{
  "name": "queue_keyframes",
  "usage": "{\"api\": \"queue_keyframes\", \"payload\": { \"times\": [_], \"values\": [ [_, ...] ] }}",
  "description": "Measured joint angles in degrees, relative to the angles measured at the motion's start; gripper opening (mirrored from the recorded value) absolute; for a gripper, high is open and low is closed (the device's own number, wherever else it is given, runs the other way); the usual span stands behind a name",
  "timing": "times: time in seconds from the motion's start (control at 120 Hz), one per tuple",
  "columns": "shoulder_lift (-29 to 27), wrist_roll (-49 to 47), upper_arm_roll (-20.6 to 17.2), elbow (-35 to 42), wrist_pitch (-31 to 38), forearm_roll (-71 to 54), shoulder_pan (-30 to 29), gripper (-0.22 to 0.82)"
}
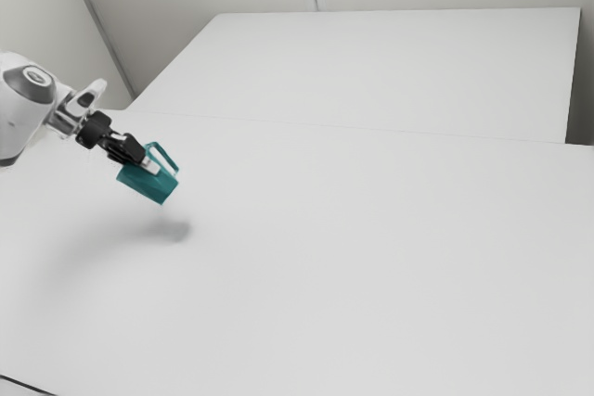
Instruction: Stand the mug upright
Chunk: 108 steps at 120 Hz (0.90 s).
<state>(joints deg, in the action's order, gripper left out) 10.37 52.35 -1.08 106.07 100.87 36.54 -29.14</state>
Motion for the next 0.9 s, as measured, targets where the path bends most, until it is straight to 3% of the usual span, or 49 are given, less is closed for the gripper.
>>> {"api": "queue_keyframes", "payload": {
  "times": [0.2,0.358,0.55,0.9],
  "values": [
    [-2.6,-6.9,-0.1,-2.7,-0.4,-11.7,6.5,-0.17],
    [-4.2,-12.7,-2.6,-2.9,-0.1,-21.7,8.8,-0.17],
    [-4.9,-19.7,-6.3,-2.7,1.7,-30.0,9.6,-0.17],
    [-3.8,-30.6,-8.5,0.6,7.7,-36.4,11.8,-0.17]
  ]
}}
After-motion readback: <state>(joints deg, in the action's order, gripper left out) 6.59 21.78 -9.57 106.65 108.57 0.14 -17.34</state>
